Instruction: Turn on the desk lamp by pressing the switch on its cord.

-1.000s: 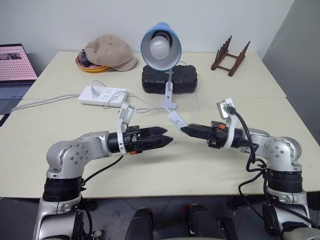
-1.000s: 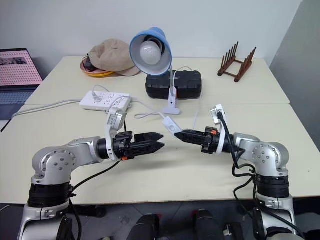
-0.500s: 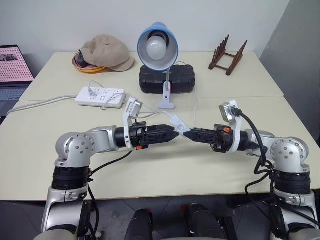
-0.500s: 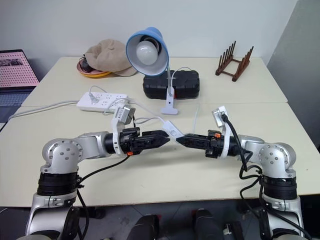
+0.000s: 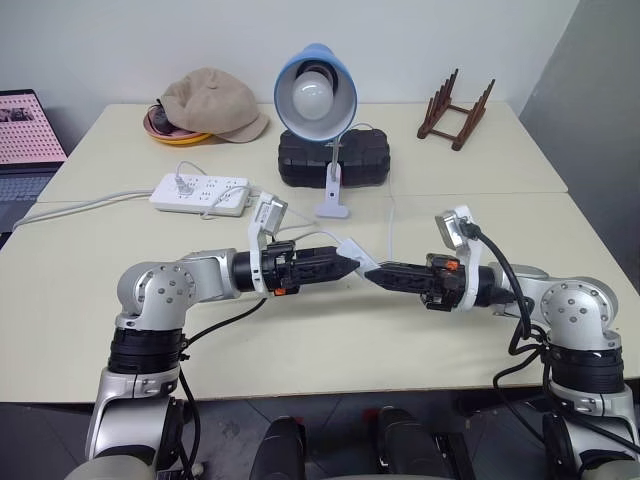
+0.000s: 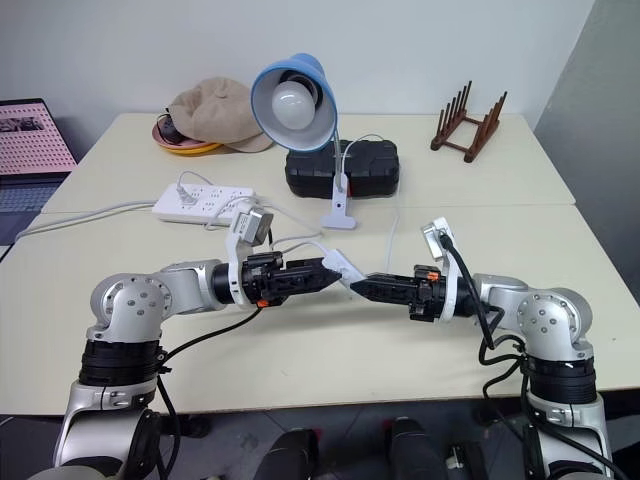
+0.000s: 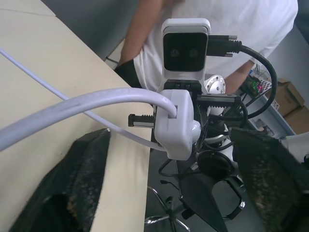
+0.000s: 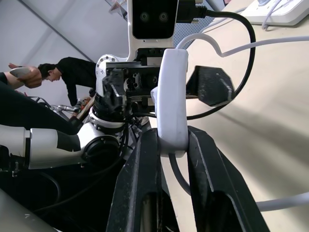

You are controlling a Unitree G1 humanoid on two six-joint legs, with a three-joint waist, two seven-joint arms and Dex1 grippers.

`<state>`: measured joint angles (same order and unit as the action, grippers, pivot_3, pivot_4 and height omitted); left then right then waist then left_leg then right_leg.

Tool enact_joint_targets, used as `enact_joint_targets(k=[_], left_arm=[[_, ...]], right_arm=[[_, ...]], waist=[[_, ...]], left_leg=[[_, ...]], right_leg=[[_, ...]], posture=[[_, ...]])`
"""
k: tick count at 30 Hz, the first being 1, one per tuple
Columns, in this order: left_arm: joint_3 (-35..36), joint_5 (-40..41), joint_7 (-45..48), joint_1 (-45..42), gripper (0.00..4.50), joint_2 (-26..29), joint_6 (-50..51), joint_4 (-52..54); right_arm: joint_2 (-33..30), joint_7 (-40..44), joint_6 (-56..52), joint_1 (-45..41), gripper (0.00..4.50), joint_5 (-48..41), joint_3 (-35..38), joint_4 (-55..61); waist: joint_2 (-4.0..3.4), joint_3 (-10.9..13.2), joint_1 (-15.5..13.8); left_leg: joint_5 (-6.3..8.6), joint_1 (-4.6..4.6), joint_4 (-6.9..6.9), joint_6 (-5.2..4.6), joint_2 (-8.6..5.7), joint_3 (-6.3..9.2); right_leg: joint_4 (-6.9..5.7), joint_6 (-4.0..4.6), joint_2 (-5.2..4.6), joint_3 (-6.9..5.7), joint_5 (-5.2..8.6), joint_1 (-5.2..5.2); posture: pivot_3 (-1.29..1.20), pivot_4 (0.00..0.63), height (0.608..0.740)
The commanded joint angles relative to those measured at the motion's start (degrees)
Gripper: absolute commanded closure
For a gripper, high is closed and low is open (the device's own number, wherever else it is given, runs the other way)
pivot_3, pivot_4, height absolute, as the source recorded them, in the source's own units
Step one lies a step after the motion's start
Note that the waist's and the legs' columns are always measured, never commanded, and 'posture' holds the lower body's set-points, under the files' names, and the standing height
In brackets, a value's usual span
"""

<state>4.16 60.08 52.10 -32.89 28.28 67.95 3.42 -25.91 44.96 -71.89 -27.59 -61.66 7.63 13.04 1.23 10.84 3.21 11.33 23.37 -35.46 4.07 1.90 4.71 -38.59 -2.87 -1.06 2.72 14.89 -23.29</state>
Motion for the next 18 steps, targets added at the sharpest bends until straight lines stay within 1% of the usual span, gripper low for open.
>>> enact_joint_targets(k=[1, 12, 15, 18], left_arm=[[0.4, 0.3, 1.0, -0.5, 1.57, -0.1, -1.1, 1.1], [0.5, 0.4, 0.5, -0.6, 3.59, -0.6, -0.7, 1.7], [0.6, 0.4, 0.7, -0.7, 3.87, -0.4, -0.5, 1.5], [0.7, 0.6, 0.7, -0.6, 3.91, -0.3, -0.3, 1.5]], right_arm=[[-0.6, 0.4, 0.7, 0.0, 4.12, -1.9, -0.1, 2.5], [-0.1, -0.1, 1.1, 0.1, 4.12, -2.1, -1.2, 3.1], [-0.2, 0.1, 1.2, 0.1, 4.12, -2.1, -1.3, 3.1], [-0.5, 0.2, 1.3, 0.2, 4.12, -2.3, -1.3, 2.9]], waist=[[0.00, 0.0, 0.0], [0.00, 0.0, 0.0], [0.00, 0.0, 0.0], [0.00, 0.0, 0.0]], left_leg=[[0.00, 0.00, 0.00, 0.00, 0.00, 0.00], [0.00, 0.02, 0.02, 0.00, 0.00, 0.00], [0.00, 0.03, 0.05, 0.00, 0.00, 0.00], [0.00, 0.03, 0.07, 0.00, 0.00, 0.00]], right_leg=[[0.00, 0.00, 0.00, 0.00, 0.00, 0.00], [0.04, 0.00, 0.00, 0.00, 0.00, -0.01], [0.07, 0.00, 0.00, -0.01, 0.00, -0.02], [0.10, 0.00, -0.01, -0.01, 0.00, -0.02]], posture=[[0.00, 0.150, 0.740], [0.00, 0.150, 0.740], [0.00, 0.150, 0.740], [0.00, 0.150, 0.740]])
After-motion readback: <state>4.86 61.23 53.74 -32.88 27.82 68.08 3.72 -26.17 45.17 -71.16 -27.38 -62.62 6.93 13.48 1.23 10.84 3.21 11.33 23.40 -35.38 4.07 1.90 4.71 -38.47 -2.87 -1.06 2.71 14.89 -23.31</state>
